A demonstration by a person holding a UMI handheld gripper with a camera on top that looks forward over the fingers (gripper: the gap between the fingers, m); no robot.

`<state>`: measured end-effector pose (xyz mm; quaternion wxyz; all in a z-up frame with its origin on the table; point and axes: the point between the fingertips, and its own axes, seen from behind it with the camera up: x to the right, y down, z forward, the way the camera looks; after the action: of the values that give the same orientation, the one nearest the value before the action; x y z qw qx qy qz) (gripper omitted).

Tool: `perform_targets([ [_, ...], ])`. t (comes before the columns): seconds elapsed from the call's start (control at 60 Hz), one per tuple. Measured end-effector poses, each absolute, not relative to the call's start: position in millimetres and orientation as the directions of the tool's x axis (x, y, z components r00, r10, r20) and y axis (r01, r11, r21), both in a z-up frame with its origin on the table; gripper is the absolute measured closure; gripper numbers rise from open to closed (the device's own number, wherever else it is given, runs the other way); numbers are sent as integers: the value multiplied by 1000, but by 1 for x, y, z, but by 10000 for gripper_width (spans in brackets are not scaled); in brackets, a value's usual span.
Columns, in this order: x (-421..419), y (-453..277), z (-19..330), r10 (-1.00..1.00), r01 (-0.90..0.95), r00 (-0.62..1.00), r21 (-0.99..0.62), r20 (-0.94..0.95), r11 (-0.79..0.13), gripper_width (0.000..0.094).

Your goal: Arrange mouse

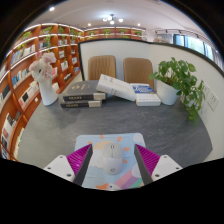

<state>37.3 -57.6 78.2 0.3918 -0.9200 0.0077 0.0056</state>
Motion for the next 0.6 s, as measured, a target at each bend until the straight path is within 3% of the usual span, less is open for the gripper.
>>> perform_targets([
  [0.233,23,-108,180,36,-25,998,-794,-59,-607,107],
  [0.4,18,-148,219,93,0,993,-816,-66,-577,108],
  [0.6,29,-182,243,112,15,992,-838,-56,-545,119],
])
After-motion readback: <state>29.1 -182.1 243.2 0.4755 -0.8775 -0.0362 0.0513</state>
